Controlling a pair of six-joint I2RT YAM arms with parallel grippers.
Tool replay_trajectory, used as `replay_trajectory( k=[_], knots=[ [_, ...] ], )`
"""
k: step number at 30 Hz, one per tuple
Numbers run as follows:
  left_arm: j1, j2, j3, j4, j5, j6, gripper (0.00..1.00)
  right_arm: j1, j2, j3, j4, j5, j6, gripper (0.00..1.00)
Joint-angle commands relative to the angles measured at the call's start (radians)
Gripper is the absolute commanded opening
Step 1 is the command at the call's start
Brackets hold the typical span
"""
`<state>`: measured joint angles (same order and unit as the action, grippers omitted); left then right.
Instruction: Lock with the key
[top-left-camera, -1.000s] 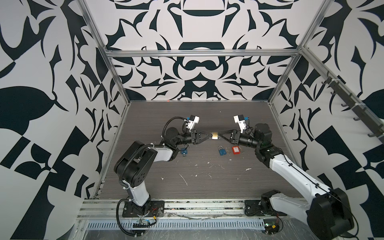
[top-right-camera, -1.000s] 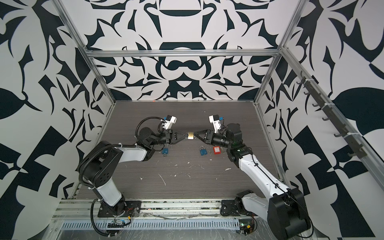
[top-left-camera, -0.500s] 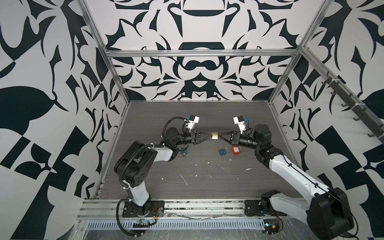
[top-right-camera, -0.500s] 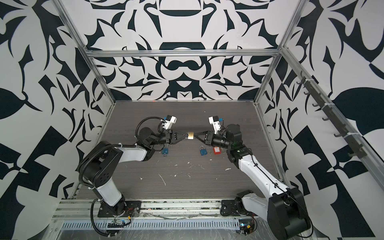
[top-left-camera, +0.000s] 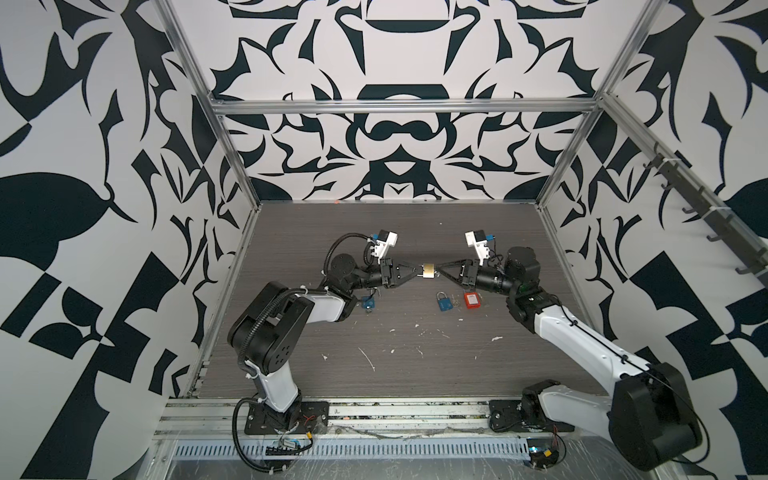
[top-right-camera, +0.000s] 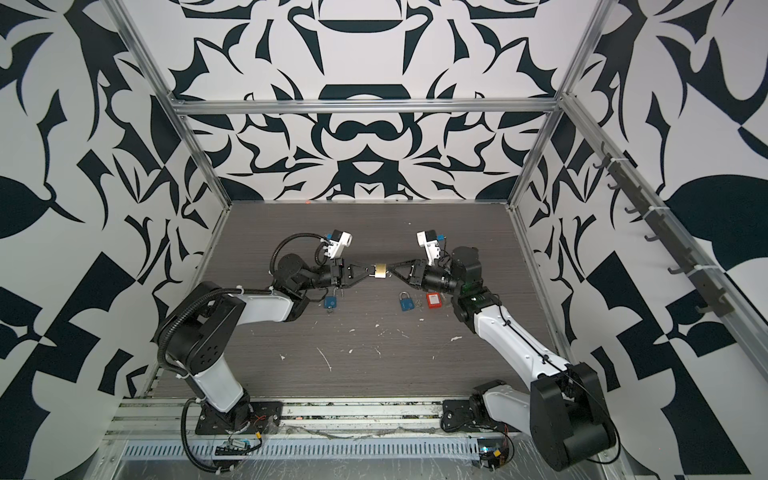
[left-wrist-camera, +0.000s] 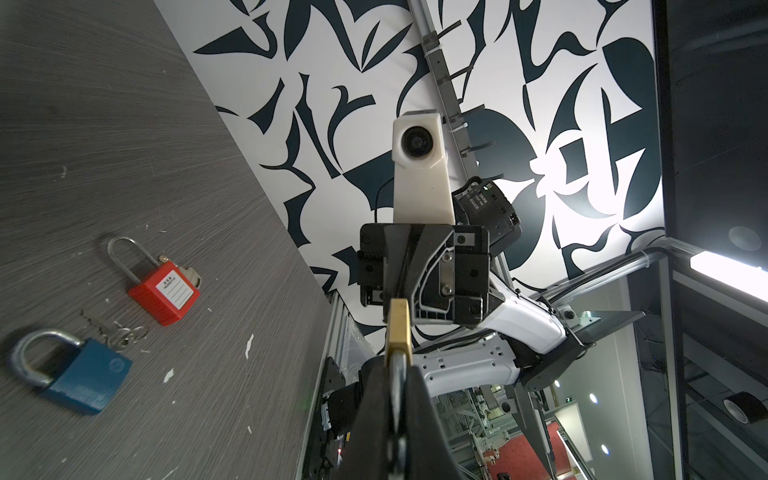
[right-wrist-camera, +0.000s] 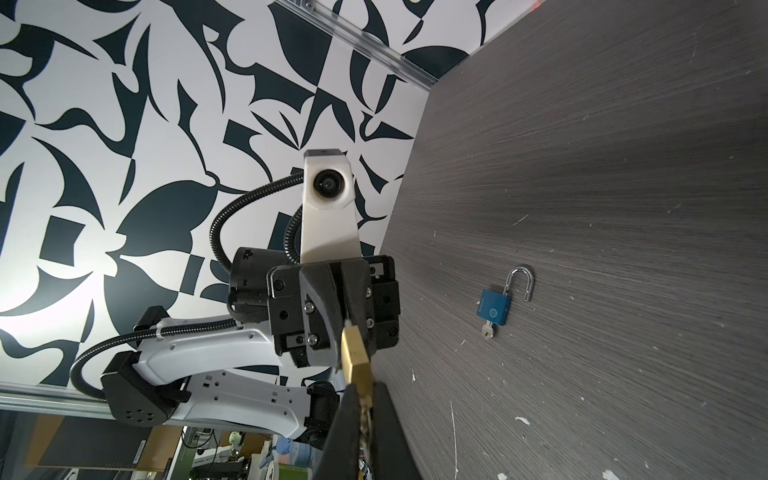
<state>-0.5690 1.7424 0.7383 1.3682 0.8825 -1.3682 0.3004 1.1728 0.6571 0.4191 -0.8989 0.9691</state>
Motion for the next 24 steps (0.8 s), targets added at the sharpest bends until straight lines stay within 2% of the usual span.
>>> replay_trajectory(
  k=[1,3,13,19,24],
  knots=[
    [-0.006,0.005,0.009,0.056,0.005,0.003,0.0,0.005,-0.007,-0.005,0.049,-0.032,0.007,0.05],
    [-0.004,0.011,0.008,0.056,0.002,0.005,0.0,0.005,-0.009,-0.007,0.043,-0.032,0.005,0.0],
    [0.017,0.007,0.009,0.057,0.037,-0.018,0.0,-0.01,-0.021,-0.025,0.04,-0.031,-0.034,0.0],
    [0.066,-0.022,0.01,0.057,0.11,-0.099,0.0,-0.024,-0.033,-0.065,0.144,-0.044,-0.069,0.0],
    [0.068,-0.02,0.026,0.057,0.138,-0.18,0.0,-0.024,-0.025,-0.096,0.27,-0.039,-0.041,0.0]
  ],
)
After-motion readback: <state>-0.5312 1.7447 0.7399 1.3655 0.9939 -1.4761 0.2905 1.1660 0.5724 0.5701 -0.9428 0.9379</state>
